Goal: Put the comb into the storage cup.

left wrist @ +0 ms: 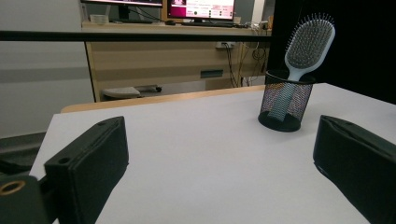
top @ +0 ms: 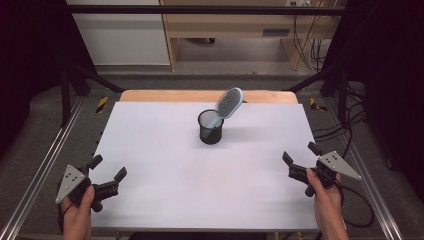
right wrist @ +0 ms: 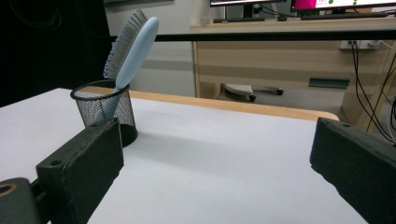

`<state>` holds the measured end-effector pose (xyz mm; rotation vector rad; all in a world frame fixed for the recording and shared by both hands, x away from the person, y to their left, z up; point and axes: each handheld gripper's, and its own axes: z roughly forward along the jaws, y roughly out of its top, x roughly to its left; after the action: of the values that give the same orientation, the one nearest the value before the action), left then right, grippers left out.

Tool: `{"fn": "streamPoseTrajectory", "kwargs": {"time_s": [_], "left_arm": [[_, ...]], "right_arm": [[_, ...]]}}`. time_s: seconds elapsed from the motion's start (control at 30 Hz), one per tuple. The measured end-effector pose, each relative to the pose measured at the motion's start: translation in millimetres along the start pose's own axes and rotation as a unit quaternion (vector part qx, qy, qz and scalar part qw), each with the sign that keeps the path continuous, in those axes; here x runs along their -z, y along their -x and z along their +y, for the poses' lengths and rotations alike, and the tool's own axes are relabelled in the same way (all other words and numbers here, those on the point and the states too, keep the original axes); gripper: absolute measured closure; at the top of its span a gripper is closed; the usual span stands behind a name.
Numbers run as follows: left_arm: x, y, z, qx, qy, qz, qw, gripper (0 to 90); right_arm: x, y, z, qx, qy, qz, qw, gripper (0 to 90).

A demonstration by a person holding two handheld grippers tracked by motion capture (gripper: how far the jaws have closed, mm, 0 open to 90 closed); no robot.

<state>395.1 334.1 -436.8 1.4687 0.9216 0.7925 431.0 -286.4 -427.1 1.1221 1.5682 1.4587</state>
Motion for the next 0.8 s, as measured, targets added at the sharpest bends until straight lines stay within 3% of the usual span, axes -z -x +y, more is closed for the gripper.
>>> {"fn": "streamPoseTrajectory", "kwargs": {"time_s": [0.8], "left_arm": [[-0.8, -1.2, -1.0, -0.003, 0.002, -0.013, 0.9999, 3.4]], "right_arm": [[-6.7, -18.0, -27.5, 0.013, -0.027, 0.037, 0.9989, 3.6]]}}
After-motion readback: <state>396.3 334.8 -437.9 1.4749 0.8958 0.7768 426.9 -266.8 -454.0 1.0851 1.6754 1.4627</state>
